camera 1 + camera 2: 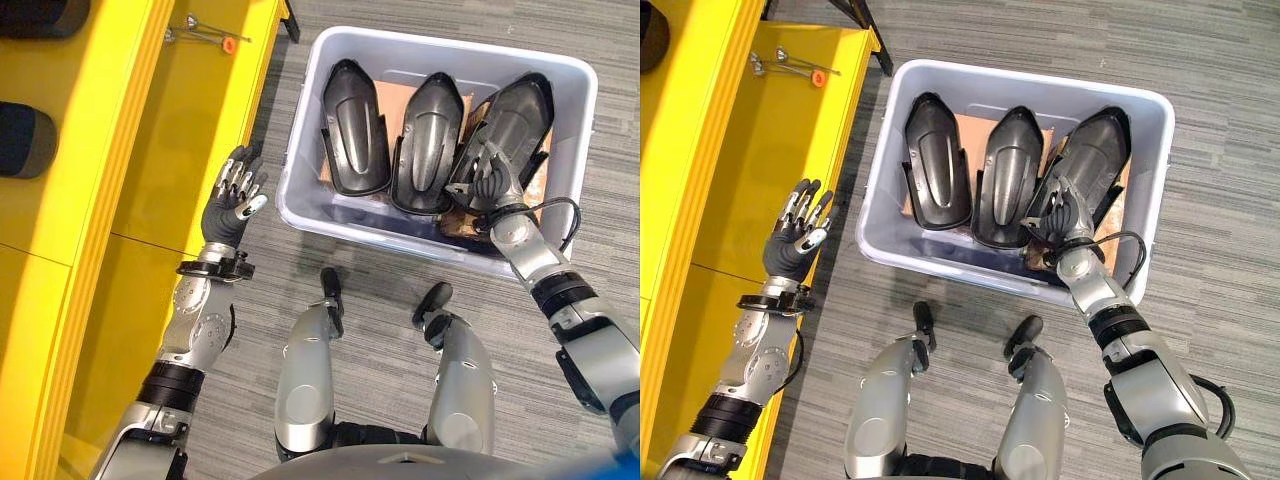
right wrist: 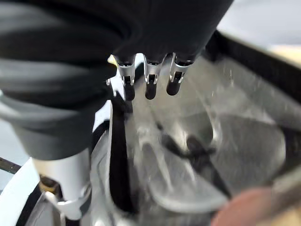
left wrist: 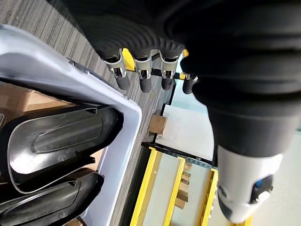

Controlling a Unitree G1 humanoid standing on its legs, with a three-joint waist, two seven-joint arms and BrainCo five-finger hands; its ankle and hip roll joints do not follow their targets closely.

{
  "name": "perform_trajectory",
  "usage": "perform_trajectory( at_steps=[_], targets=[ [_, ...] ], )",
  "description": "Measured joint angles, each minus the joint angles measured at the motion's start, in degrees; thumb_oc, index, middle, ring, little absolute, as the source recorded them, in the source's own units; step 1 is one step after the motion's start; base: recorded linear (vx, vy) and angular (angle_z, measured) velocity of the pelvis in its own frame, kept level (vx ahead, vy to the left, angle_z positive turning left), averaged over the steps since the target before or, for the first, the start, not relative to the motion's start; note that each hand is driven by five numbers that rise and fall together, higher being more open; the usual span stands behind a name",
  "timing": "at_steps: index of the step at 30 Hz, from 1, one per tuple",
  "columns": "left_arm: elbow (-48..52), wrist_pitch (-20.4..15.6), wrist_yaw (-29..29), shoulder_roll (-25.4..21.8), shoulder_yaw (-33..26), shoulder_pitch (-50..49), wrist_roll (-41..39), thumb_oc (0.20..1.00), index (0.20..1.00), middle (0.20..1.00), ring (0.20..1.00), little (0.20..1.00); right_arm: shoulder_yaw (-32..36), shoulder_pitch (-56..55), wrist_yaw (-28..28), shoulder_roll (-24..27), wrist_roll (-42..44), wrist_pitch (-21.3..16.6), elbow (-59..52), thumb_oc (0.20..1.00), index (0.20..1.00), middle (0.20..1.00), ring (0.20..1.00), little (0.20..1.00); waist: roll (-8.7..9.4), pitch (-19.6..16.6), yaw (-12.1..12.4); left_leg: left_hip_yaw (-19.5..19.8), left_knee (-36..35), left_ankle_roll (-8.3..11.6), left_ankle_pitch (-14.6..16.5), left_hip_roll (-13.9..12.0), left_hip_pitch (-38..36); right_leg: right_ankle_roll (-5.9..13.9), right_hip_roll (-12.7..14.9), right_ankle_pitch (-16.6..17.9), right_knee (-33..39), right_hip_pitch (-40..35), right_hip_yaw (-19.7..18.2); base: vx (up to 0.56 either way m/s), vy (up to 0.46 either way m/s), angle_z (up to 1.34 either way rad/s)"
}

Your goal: Move parts from the plastic box to the shelf.

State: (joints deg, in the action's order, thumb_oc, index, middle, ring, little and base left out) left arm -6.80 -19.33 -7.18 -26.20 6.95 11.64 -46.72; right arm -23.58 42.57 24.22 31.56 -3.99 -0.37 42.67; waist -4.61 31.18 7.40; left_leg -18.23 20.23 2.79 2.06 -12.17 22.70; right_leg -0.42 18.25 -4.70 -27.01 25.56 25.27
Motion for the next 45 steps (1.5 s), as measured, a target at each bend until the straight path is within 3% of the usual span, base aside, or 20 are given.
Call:
perform_trajectory(
  at_steps=[7, 8, 10, 13, 18, 23, 37, 45],
  targets=[
    [-0.1, -0.1, 0.0, 0.0, 2.7, 0.7, 0.0, 1.0, 1.0, 1.0, 1.0, 1.0, 0.4, 0.0, 13.6, 0.1, -9.6, -0.6, 1.8, 1.0, 1.0, 1.0, 1.0, 1.0, 0.0, 0.0, -0.5, -0.3, -0.2, 0.0, 0.0, 0.0, 0.0, 0.04, -0.3, 0.4, 1.0, 0.0, -0.1, 0.0, 0.005, -0.01],
    [-0.1, -0.1, 0.0, 0.0, 3.1, 0.9, 0.0, 1.0, 1.0, 1.0, 1.0, 1.0, 0.5, 0.1, 17.9, 0.3, -14.7, -2.4, 0.1, 1.0, 1.0, 1.0, 1.0, 1.0, 0.0, 0.0, -0.7, -0.3, -0.3, 0.0, 0.0, -0.1, 0.0, 0.1, -0.5, 0.6, 1.2, 0.0, -0.2, 0.0, 0.026, -0.05],
    [-0.1, -0.5, 0.1, 0.0, 3.7, 1.3, -0.1, 1.0, 1.0, 1.0, 1.0, 1.0, 0.8, 0.0, 21.4, 0.6, -18.4, -4.3, -4.4, 1.0, 1.0, 1.0, 1.0, 1.0, -0.01, 0.0, -0.9, -0.5, -0.2, -0.01, 0.0, -0.1, 0.0, 0.1, -0.7, 0.9, 1.5, 0.0, -0.4, 0.0, 0.032, -0.06],
    [-0.2, -1.2, 0.1, 0.0, 3.9, 1.2, -0.1, 1.0, 1.0, 1.0, 1.0, 1.0, 1.2, -0.1, 23.5, 0.5, -20.7, -5.7, -10.5, 1.0, 1.0, 1.0, 1.0, 1.0, 0.0, 0.0, -1.1, -1.2, -0.3, -0.01, 0.0, -0.4, -0.4, 0.09, -1.1, 1.3, 2.1, 0.0, -0.9, 0.0, 0.032, -0.1],
    [-0.2, -2.5, 0.9, 0.4, 3.8, 0.3, -0.1, 1.0, 1.0, 1.0, 1.0, 1.0, 3.7, -4.4, 24.5, -1.3, -14.5, -5.1, -12.0, 1.0, 1.0, 1.0, 1.0, 1.0, 0.01, 0.0, -1.7, -2.1, -2.0, 0.05, -0.4, 0.0, -2.0, 0.15, -1.3, 1.6, 2.8, -0.2, -1.8, -0.01, 0.046, -0.09],
    [-0.2, -3.7, 1.1, 0.9, 3.8, -0.6, -0.1, 1.0, 1.0, 1.0, 1.0, 1.0, 7.2, -12.0, 25.1, -6.8, 1.9, -4.9, -8.6, 1.0, 1.0, 1.0, 1.0, 1.0, -0.01, 0.0, -3.9, -3.5, -3.4, 0.14, -0.5, 0.2, -3.1, 0.29, -1.7, 2.3, 3.8, -0.3, -2.8, 0.0, 0.033, -0.11],
    [-0.2, -3.5, 1.2, 0.9, 3.8, 0.2, -0.2, 1.0, 1.0, 1.0, 1.0, 1.0, 8.2, -8.0, 16.2, -6.8, 9.6, -5.4, -5.1, 1.0, 1.0, 1.0, 1.0, 1.0, -0.07, 0.0, -3.1, -3.5, -4.2, 0.27, -1.5, 0.1, -3.9, 0.0, -2.0, 2.5, 4.1, -0.8, -2.7, 0.0, 0.001, -0.01],
    [-0.2, -2.4, 1.3, 0.9, 3.7, 0.6, -0.1, 1.0, 1.0, 1.0, 1.0, 1.0, 9.2, -5.6, 14.9, -6.8, 14.0, -5.5, -2.7, 1.0, 1.0, 1.0, 1.0, 1.0, -0.09, 0.0, -2.9, -3.4, -4.1, 0.28, -1.6, 0.0, -3.9, -0.04, -1.9, 2.6, 4.0, -0.9, -2.6, 0.0, 0.0, 0.0]
  ],
)
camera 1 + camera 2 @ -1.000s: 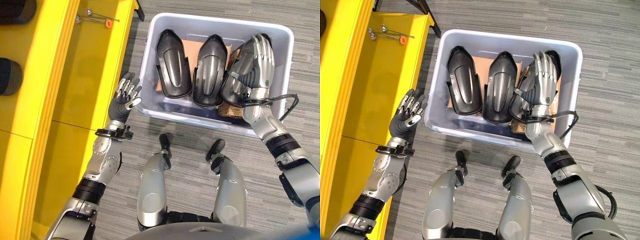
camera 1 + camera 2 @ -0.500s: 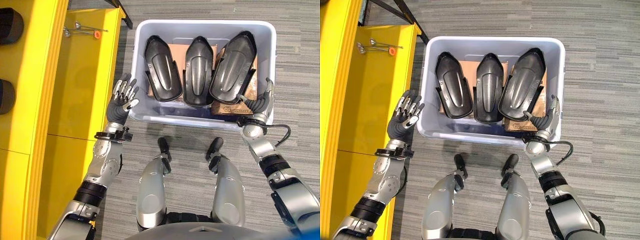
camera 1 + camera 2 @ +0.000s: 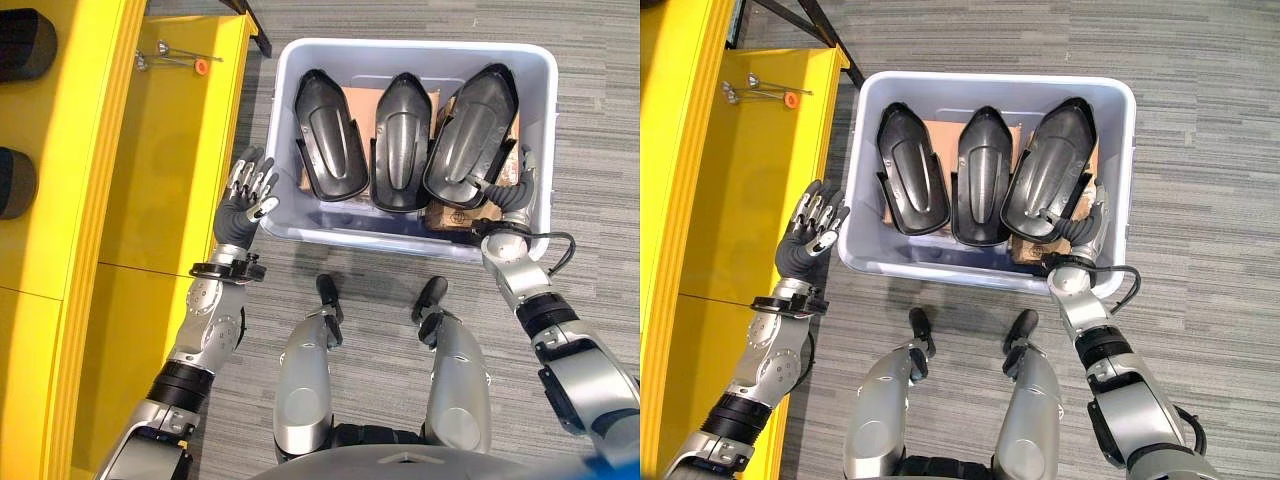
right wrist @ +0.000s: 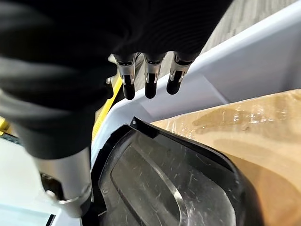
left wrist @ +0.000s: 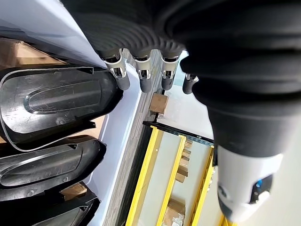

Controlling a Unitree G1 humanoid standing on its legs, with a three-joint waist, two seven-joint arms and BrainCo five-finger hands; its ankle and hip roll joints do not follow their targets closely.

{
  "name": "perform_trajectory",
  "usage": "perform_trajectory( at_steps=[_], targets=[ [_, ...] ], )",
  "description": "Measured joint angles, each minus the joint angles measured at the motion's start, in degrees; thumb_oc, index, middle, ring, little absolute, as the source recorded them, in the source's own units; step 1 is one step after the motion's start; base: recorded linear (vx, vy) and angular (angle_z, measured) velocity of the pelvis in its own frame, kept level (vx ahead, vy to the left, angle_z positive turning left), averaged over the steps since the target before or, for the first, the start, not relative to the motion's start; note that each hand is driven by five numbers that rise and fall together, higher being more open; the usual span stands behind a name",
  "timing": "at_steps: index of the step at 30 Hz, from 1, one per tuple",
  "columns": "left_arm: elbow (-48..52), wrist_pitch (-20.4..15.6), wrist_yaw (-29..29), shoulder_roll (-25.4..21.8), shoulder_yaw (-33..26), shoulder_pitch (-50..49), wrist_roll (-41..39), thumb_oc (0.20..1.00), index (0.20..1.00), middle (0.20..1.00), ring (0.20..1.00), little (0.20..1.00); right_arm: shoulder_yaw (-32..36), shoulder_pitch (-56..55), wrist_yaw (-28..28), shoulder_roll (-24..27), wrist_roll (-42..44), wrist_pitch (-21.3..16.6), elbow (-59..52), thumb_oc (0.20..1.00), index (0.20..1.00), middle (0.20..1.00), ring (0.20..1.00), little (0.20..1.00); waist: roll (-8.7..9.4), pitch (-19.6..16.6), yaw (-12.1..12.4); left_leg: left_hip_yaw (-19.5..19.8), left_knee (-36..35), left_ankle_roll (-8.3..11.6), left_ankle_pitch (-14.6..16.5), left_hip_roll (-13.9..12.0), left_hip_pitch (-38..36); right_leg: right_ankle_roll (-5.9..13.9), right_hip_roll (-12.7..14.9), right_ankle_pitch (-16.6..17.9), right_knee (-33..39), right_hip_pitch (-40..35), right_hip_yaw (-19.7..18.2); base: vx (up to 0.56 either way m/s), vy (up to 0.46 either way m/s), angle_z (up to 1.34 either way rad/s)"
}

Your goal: Move parts from the plastic box to the shelf.

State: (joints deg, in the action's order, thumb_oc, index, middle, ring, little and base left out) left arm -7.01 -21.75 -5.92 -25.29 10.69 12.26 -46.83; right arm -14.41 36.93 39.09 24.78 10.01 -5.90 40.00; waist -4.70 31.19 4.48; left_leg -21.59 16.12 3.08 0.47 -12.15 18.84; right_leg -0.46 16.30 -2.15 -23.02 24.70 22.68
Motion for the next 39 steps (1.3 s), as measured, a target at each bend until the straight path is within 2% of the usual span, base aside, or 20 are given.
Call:
perform_trajectory(
  at_steps=[8, 15, 24, 32, 37, 39],
  targets=[
    [0.0, 1.7, 0.1, 0.0, 0.1, 1.1, 0.0, 1.0, 1.0, 1.0, 1.0, 1.0, 2.7, 3.8, 2.0, 0.0, 6.7, 0.9, 7.1, 1.0, 1.0, 1.0, 1.0, 1.0, -0.79, 0.3, 1.5, 0.2, 0.1, -0.02, 0.0, 0.0, 0.1, -0.06, 0.2, 0.0, -0.2, -0.1, 0.2, 0.0, 0.0, 0.0],
    [0.0, 2.8, 1.4, 0.0, 0.5, 2.4, 0.0, 1.0, 1.0, 1.0, 1.0, 1.0, 2.6, 6.0, 0.5, 0.1, 6.6, 1.3, 10.0, 1.0, 1.0, 1.0, 1.0, 1.0, -0.85, 0.3, 1.3, 0.7, 0.7, -0.06, 0.0, 0.1, 2.1, -0.16, 0.6, -0.1, -0.8, 1.3, 0.7, 0.0, 0.0, 0.02],
    [0.0, 4.1, 1.4, -0.1, 1.0, 3.4, 0.0, 1.0, 1.0, 1.0, 1.0, 1.0, 2.4, 10.4, -0.6, 0.6, 6.6, 2.6, 13.8, 1.0, 1.0, 1.0, 1.0, 1.0, -1.01, 0.4, 2.9, 1.8, 2.0, -0.19, -0.1, 0.1, 4.3, -0.39, 1.1, -0.4, -1.7, 2.5, 1.6, 0.0, 0.001, 0.06],
    [0.0, 5.0, 1.3, -0.2, 1.6, 3.5, 0.0, 1.0, 1.0, 1.0, 1.0, 1.0, 1.8, 10.6, -0.8, 0.9, 6.5, 4.5, 14.0, 1.0, 1.0, 1.0, 1.0, 1.0, -1.02, 0.4, 2.9, 2.4, 2.3, -0.21, -0.1, 0.1, 5.7, -0.49, 1.4, -0.7, -2.4, 3.7, 1.9, 0.0, 0.0, 0.02],
    [0.0, 5.2, 1.3, -0.3, 1.7, 3.8, -0.1, 1.0, 1.0, 1.0, 1.0, 1.0, 0.7, 12.9, -0.4, 1.3, 6.6, 5.7, 16.2, 1.0, 1.0, 1.0, 1.0, 1.0, -1.07, 0.4, 2.9, 3.0, 3.0, -0.27, -0.1, 0.1, 7.1, -0.58, 1.7, -0.9, -3.1, 4.6, 2.3, 0.0, 0.003, 0.05],
    [0.0, 5.2, 1.2, -0.3, 1.8, 3.7, -0.4, 1.0, 1.0, 1.0, 1.0, 1.0, 0.7, 13.2, 1.4, 1.1, 6.9, 5.9, 17.1, 1.0, 1.0, 1.0, 1.0, 1.0, -1.15, 0.5, 3.0, 3.2, 3.1, -0.27, -0.1, 0.1, 7.5, -0.57, 1.7, -1.0, -3.1, 4.8, 2.4, 0.0, 0.003, 0.04]
  ],
)
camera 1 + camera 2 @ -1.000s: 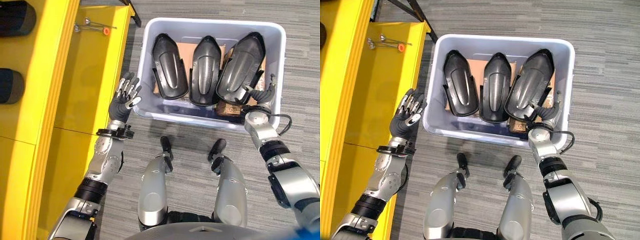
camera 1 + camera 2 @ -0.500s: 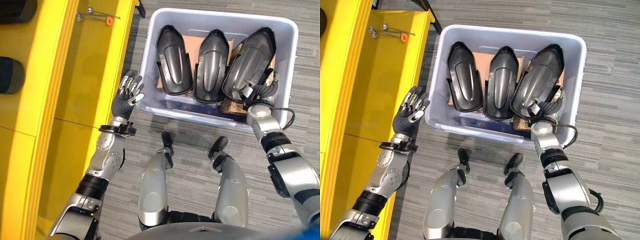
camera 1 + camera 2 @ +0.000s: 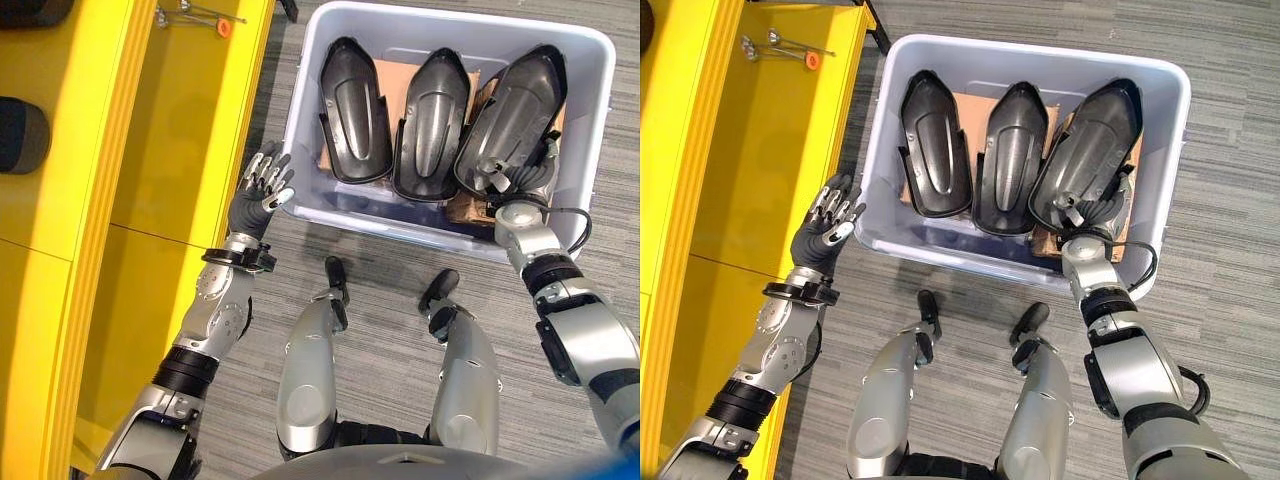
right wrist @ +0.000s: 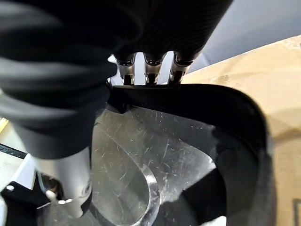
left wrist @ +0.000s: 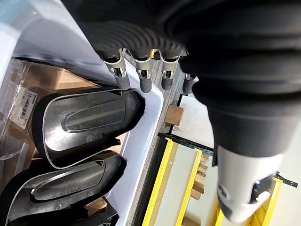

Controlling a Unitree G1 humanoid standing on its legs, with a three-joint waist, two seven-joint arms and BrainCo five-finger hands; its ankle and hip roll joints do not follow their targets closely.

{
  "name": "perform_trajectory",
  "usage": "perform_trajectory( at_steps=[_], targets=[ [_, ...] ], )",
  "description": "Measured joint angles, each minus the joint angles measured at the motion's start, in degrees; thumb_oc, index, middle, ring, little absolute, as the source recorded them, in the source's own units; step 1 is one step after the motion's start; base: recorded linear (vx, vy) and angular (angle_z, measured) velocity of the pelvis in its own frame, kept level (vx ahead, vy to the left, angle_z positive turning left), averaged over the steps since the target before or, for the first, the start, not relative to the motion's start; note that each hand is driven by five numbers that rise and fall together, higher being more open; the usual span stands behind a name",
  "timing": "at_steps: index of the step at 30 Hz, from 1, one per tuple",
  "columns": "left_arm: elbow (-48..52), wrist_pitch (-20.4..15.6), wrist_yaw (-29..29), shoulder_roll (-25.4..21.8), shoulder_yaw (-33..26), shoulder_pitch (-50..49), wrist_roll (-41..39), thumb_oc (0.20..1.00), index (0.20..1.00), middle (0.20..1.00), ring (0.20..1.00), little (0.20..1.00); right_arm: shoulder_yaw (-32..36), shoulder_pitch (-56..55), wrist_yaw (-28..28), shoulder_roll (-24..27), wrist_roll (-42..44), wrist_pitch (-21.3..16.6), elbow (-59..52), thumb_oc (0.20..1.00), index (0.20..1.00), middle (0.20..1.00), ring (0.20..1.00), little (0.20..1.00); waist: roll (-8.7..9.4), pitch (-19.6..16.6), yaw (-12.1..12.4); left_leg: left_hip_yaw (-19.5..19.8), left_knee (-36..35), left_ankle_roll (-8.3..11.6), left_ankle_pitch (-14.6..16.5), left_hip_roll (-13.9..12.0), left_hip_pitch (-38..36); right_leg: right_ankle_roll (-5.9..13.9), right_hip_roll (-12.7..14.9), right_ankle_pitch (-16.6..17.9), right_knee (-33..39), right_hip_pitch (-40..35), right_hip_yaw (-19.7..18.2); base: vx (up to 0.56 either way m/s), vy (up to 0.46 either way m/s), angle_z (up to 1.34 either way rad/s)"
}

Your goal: Move parts from the plastic box to the shelf.

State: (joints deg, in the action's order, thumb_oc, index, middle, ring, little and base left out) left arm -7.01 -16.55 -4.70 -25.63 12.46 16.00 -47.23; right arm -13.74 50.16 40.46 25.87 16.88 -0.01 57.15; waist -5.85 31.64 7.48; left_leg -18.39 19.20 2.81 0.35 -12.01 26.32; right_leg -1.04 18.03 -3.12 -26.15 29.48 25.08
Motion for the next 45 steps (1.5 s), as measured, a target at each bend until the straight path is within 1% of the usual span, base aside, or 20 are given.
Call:
perform_trajectory(
  at_steps=[1, 4, 5, 10, 11, 15, 19, 22, 25, 30, 31, 34, 36, 41, 45],
  targets=[
    [0.0, 0.0, -0.1, 0.0, 0.2, 0.0, -0.8, 1.0, 1.0, 1.0, 1.0, 1.0, 0.0, 0.1, 2.7, 0.0, 1.0, 0.1, 0.4, 1.0, 1.0, 1.0, 1.0, 1.0, -0.28, 0.1, 0.1, 0.1, 0.0, 0.0, 0.0, 0.0, 0.1, 0.03, 0.0, 0.0, 0.1, 0.0, 0.1, 0.0, 0.0, 0.0],
    [0.0, 0.0, -0.1, 0.0, 1.0, 0.0, -1.6, 1.0, 1.0, 1.0, 1.0, 1.0, 0.1, 0.1, 6.2, -0.2, 0.7, -1.0, 0.6, 1.0, 1.0, 1.0, 1.0, 1.0, -0.34, 0.1, -0.1, 0.0, -0.1, -0.01, 0.0, 0.0, 0.4, 0.03, 0.0, 0.0, 0.2, 0.3, 0.2, 0.0, 0.01, 0.0],
    [0.0, 0.0, -0.1, 0.0, 1.1, 0.3, -1.6, 1.0, 1.0, 1.0, 1.0, 1.0, 0.3, 0.1, 7.7, -0.5, 0.2, -2.1, 0.5, 1.0, 1.0, 1.0, 1.0, 1.0, -0.34, 0.1, -0.2, 0.0, -0.1, -0.01, 0.0, 0.0, 0.6, 0.03, 0.0, 0.0, 0.2, 0.6, 0.2, 0.0, 0.0, 0.0],
    [0.0, 0.0, 0.0, 0.0, 1.1, 0.6, -1.6, 1.0, 1.0, 1.0, 1.0, 1.0, 0.5, 0.0, 10.1, -0.8, -1.0, -4.6, 0.1, 1.0, 1.0, 1.0, 1.0, 1.0, -0.43, 0.1, -0.4, -0.3, 0.0, -0.03, 0.0, 0.0, 0.7, 0.0, 0.0, 0.0, 0.2, 1.1, -0.1, 0.0, 0.011, -0.01],
    [0.0, -0.1, 0.0, 0.0, 1.1, 0.7, -1.6, 1.0, 1.0, 1.0, 1.0, 1.0, 1.2, -0.8, 11.2, -1.0, -2.4, -5.7, -1.2, 1.0, 1.0, 1.0, 1.0, 1.0, -0.44, 0.1, -0.5, -0.4, -0.1, -0.03, 0.0, 0.0, 0.7, 0.0, -0.1, 0.0, 0.2, 1.2, -0.1, 0.0, 0.0, 0.0],
    [0.0, -0.1, 0.0, 0.0, 1.8, 0.7, -1.6, 1.0, 1.0, 1.0, 1.0, 1.0, 1.5, -1.1, 11.8, -1.2, -6.9, -6.9, -4.2, 1.0, 1.0, 1.0, 1.0, 1.0, -0.45, 0.1, -0.7, -1.0, -0.2, -0.05, 0.0, 0.0, 0.7, -0.03, -0.1, 0.0, 0.2, 1.6, -0.6, 0.0, 0.01, -0.03],
    [0.0, -0.1, 0.0, 0.0, 3.1, 0.6, -1.6, 1.0, 1.0, 1.0, 1.0, 1.0, 1.3, -1.2, 12.1, -1.2, -11.3, -8.3, -4.5, 1.0, 1.0, 1.0, 1.0, 1.0, -0.48, 0.1, -0.9, -1.2, -0.1, -0.04, 0.0, 0.0, 0.7, -0.09, -0.1, 0.1, 0.1, 1.7, -0.8, 0.0, 0.003, -0.01],
    [0.0, -0.2, -0.2, 0.0, 3.3, 0.5, -1.7, 1.0, 1.0, 1.0, 1.0, 1.0, 1.2, -2.0, 12.1, -1.2, -13.5, -8.5, -6.3, 1.0, 1.0, 1.0, 1.0, 1.0, -0.48, 0.1, -1.0, -1.2, -0.1, -0.05, 0.0, 0.0, 0.6, -0.12, -0.2, 0.2, 0.1, 1.7, -0.8, 0.0, 0.0, 0.0],
    [0.0, -0.4, -0.4, 0.0, 3.3, 0.3, -1.6, 1.0, 1.0, 1.0, 1.0, 1.0, -0.5, -3.0, 12.1, -1.2, -14.3, -9.1, -8.7, 1.0, 1.0, 1.0, 1.0, 1.0, -0.48, 0.1, -1.1, -1.3, -0.1, -0.06, 0.0, 0.0, 0.6, -0.12, -0.2, 0.2, 0.2, 1.7, -0.9, 0.0, 0.0, 0.0],
    [0.0, -0.4, -0.6, 0.0, 3.2, 0.1, -1.7, 1.0, 1.0, 1.0, 1.0, 1.0, -0.3, -4.4, 11.7, -1.3, -9.8, -9.9, -8.8, 1.0, 1.0, 1.0, 1.0, 1.0, -0.48, 0.1, -1.7, -1.5, -0.1, -0.08, 0.0, 0.0, 0.5, -0.08, -0.3, 0.4, 0.4, 1.7, -1.1, 0.0, 0.0, -0.01],
    [0.0, -0.5, -1.3, 0.0, 3.2, 0.0, -1.7, 1.0, 1.0, 1.0, 1.0, 1.0, 1.8, -5.3, 11.2, -2.6, -2.8, -10.4, -8.6, 1.0, 1.0, 1.0, 1.0, 1.0, -0.48, 0.1, -1.8, -1.6, -0.2, -0.08, 0.0, -0.1, 0.3, -0.11, -0.4, 0.5, 0.4, 1.7, -1.3, 0.01, 0.001, -0.06],
    [0.0, -0.5, -1.4, 0.1, 3.3, 0.0, -1.6, 1.0, 1.0, 1.0, 1.0, 1.0, 4.2, -5.6, 10.5, -4.4, 0.9, -11.2, -5.9, 1.0, 1.0, 1.0, 1.0, 1.0, -0.48, 0.1, -1.9, -1.7, -0.1, -0.07, 0.0, -0.3, 0.3, -0.2, -0.6, 0.5, 0.5, 1.7, -1.4, 0.01, -0.001, -0.05],
    [0.0, -0.5, -1.4, 0.1, 3.3, 0.0, -1.6, 1.0, 1.0, 1.0, 1.0, 1.0, 4.3, -5.4, 9.2, -5.0, 4.2, -11.5, -5.3, 1.0, 1.0, 1.0, 1.0, 1.0, -0.48, 0.1, -1.9, -1.9, -0.1, -0.06, 0.0, -0.6, 0.3, -0.27, -0.9, 0.7, 0.7, 1.8, -1.7, 0.01, -0.011, -0.07],
    [0.0, -0.5, -1.4, 0.1, 3.3, 0.0, -1.6, 1.0, 1.0, 1.0, 1.0, 1.0, 4.4, -5.1, 8.7, -5.0, 6.6, -12.9, -4.4, 1.0, 1.0, 1.0, 1.0, 1.0, -0.49, 0.1, -1.9, -2.1, -0.1, -0.06, 0.0, -0.6, 0.3, -0.28, -0.9, 0.7, 0.7, 2.1, -1.9, 0.0, -0.002, -0.01],
    [0.0, -0.4, -1.4, 0.1, 3.3, 0.0, -1.6, 1.0, 1.0, 1.0, 1.0, 1.0, 4.4, -5.1, 7.6, -5.0, 6.6, -12.9, -4.3, 1.0, 1.0, 1.0, 1.0, 1.0, -0.49, 0.1, -1.9, -2.2, -0.1, -0.06, 0.0, -0.6, 0.3, -0.28, -0.9, 0.7, 0.7, 2.1, -2.0, 0.0, 0.0, 0.0]
  ],
)
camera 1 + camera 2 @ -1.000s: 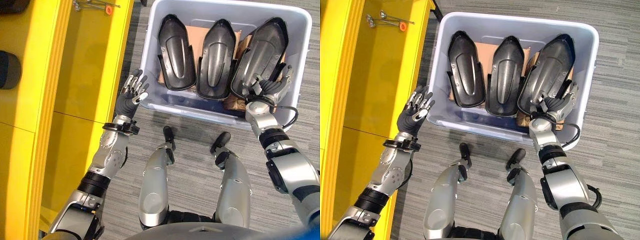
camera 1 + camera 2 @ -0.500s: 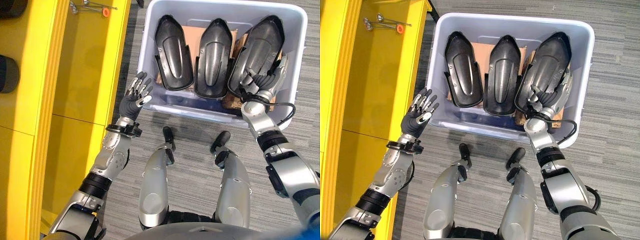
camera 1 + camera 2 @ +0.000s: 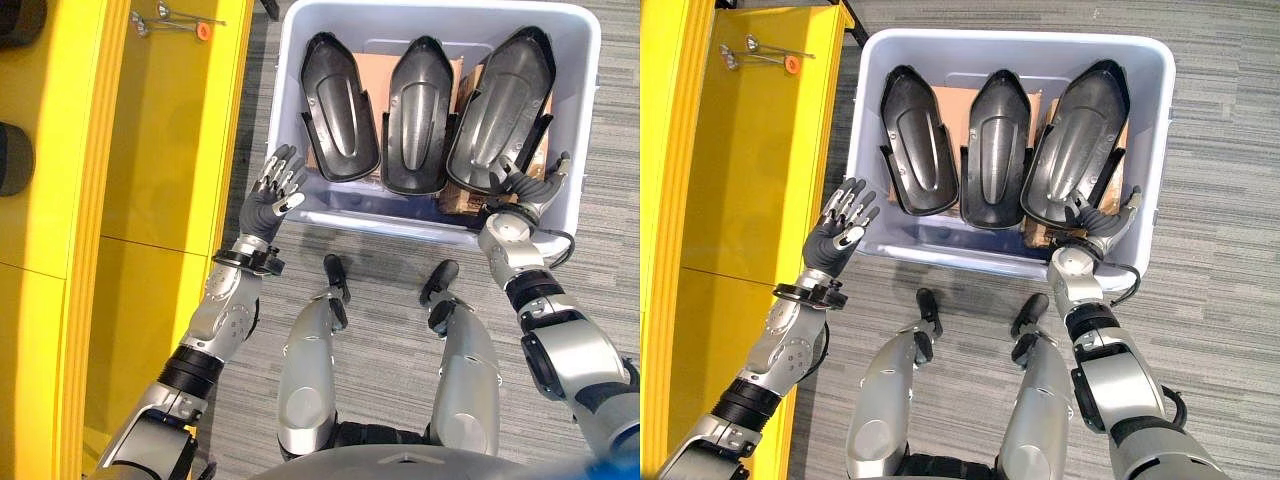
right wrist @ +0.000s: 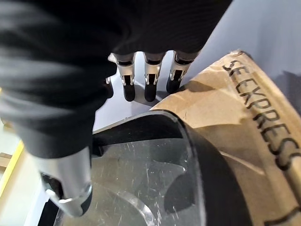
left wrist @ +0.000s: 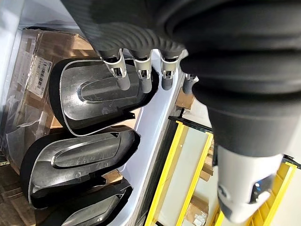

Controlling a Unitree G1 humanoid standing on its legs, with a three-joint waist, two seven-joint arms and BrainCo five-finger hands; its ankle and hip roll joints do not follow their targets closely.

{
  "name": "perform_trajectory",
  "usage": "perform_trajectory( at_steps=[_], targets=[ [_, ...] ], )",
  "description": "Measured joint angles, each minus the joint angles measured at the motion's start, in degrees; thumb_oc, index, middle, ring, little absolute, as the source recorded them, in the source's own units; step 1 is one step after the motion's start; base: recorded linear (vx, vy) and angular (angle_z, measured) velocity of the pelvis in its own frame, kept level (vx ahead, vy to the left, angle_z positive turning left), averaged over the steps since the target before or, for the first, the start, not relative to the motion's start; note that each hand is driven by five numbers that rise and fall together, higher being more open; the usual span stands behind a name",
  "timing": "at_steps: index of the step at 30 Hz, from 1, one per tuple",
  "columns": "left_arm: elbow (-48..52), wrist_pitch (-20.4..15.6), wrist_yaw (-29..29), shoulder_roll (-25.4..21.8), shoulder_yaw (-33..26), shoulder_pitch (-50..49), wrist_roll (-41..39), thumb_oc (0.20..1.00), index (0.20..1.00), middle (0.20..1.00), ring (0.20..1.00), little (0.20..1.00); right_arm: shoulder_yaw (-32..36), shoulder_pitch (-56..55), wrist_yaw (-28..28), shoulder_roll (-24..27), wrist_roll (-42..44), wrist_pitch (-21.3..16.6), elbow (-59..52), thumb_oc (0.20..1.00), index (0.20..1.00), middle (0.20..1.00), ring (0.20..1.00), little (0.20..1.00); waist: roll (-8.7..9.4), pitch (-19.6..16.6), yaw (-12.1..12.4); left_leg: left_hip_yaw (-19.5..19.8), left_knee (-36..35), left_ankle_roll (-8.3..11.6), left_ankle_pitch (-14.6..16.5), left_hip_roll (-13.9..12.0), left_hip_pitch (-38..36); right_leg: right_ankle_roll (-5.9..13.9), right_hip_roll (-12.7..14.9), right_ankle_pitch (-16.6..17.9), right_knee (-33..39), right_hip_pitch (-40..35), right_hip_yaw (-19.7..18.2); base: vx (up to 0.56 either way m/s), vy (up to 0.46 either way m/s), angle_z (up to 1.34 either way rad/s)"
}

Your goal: Move parts from the plastic box to the shelf.

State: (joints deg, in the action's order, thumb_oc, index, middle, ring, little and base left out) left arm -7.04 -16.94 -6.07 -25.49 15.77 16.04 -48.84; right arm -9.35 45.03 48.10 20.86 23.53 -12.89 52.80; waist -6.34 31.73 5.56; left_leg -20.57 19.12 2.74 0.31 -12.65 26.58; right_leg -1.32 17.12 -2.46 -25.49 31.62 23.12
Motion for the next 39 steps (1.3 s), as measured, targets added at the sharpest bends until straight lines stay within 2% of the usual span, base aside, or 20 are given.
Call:
perform_trajectory(
  at_steps=[5, 9, 12, 19, 25, 28, 35, 36, 39],
  targets=[
    [0.0, 0.3, 0.1, 0.0, 0.0, 0.3, 0.0, 1.0, 1.0, 1.0, 1.0, 1.0, -0.3, 0.1, -2.0, 0.4, -0.1, 1.5, 0.6, 1.0, 1.0, 1.0, 1.0, 1.0, 0.0, 0.0, 0.1, -0.1, 0.0, 0.0, 0.0, 0.0, 0.0, -0.03, 0.0, 0.0, -0.3, 0.1, -0.1, 0.0, 0.0, 0.0],
    [0.0, 0.6, 0.1, 0.0, 0.0, 0.3, 0.0, 1.0, 1.0, 1.0, 1.0, 1.0, -0.7, 0.4, -3.7, 1.7, -1.4, 5.0, 1.3, 1.0, 1.0, 1.0, 1.0, 1.0, 0.0, 0.0, 0.3, 0.0, 0.0, 0.01, 0.0, -0.1, 0.0, -0.07, 0.0, -0.1, -0.4, 0.1, -0.1, 0.0, -0.008, 0.0],
    [0.0, 1.4, -0.3, -0.2, 0.0, 0.6, 0.0, 1.0, 1.0, 1.0, 1.0, 1.0, -4.0, 3.8, -4.7, 3.1, -4.0, 9.6, 6.3, 1.0, 1.0, 1.0, 1.0, 1.0, 0.0, 0.0, 0.5, 0.2, 0.1, 0.11, -0.1, -0.2, 1.1, -0.11, 0.0, -0.1, -0.6, 1.2, -0.1, 0.01, -0.025, 0.01],
    [0.0, 1.7, -1.2, -0.4, -0.1, 0.7, -0.1, 1.0, 1.0, 1.0, 1.0, 1.0, -6.3, 4.8, -5.2, 5.2, -6.4, 13.9, 7.8, 1.0, 1.0, 1.0, 1.0, 1.0, 0.0, 0.0, 1.4, 0.7, 0.6, 0.1, -0.1, -0.2, 2.1, -0.22, 0.1, -0.1, -0.8, 1.6, 0.5, 0.0, -0.007, 0.03],
    [-0.5, 1.7, -2.7, -2.5, 0.0, 1.1, -0.2, 1.0, 1.0, 1.0, 1.0, 1.0, -8.1, 7.6, -5.7, 6.2, -6.4, 15.6, 10.9, 1.0, 1.0, 1.0, 1.0, 1.0, -0.03, 0.0, 1.7, 1.2, 1.1, 0.11, -0.1, -0.2, 2.6, -0.38, 0.5, -0.5, -1.2, 1.6, 0.9, 0.01, 0.0, 0.05],
    [-0.5, 1.8, -2.8, -2.6, 0.0, 0.8, -0.2, 1.0, 1.0, 1.0, 1.0, 1.0, -8.3, 9.5, -5.6, 6.5, -7.0, 17.4, 11.8, 1.0, 1.0, 1.0, 1.0, 1.0, -0.15, -0.1, 1.8, 1.8, 1.2, 0.29, 0.0, -0.2, 3.5, -0.06, 0.6, -0.9, -1.5, 2.0, 1.4, 0.01, -0.002, 0.08],
    [-0.5, 2.4, -2.8, -2.6, 0.0, 1.3, -0.2, 1.0, 1.0, 1.0, 1.0, 1.0, -9.2, 11.6, -5.1, 7.3, -7.0, 18.8, 11.7, 1.0, 1.0, 1.0, 1.0, 1.0, -0.23, -0.1, 2.0, 2.2, 1.3, 0.17, -0.5, 0.0, 4.8, -0.49, 0.9, -0.7, -1.7, 3.0, 1.8, 0.0, 0.005, 0.03],
    [-0.6, 2.5, -2.8, -2.7, 0.0, 1.5, -0.7, 1.0, 1.0, 1.0, 1.0, 1.0, -9.3, 11.9, -5.3, 7.4, -7.0, 19.5, 11.7, 0.2, 0.2, 0.2, 0.2, 0.2, -0.23, -0.1, 2.0, 2.2, 1.4, 0.15, -0.4, 0.0, 4.8, -0.49, 1.0, -0.7, -1.9, 3.0, 1.8, 0.0, 0.0, 0.0],
    [-0.6, 2.6, -2.8, -2.8, 0.0, 1.7, -1.3, 1.0, 1.0, 1.0, 1.0, 1.0, -9.6, 12.3, -6.2, 7.4, -7.0, 20.4, 11.8, 0.2, 0.2, 0.2, 0.2, 0.2, -0.26, -0.1, 2.0, 2.5, 1.5, 0.31, -0.4, 0.0, 4.9, -0.52, 1.2, -1.1, -2.3, 3.0, 2.0, 0.01, 0.01, 0.04]
  ],
)
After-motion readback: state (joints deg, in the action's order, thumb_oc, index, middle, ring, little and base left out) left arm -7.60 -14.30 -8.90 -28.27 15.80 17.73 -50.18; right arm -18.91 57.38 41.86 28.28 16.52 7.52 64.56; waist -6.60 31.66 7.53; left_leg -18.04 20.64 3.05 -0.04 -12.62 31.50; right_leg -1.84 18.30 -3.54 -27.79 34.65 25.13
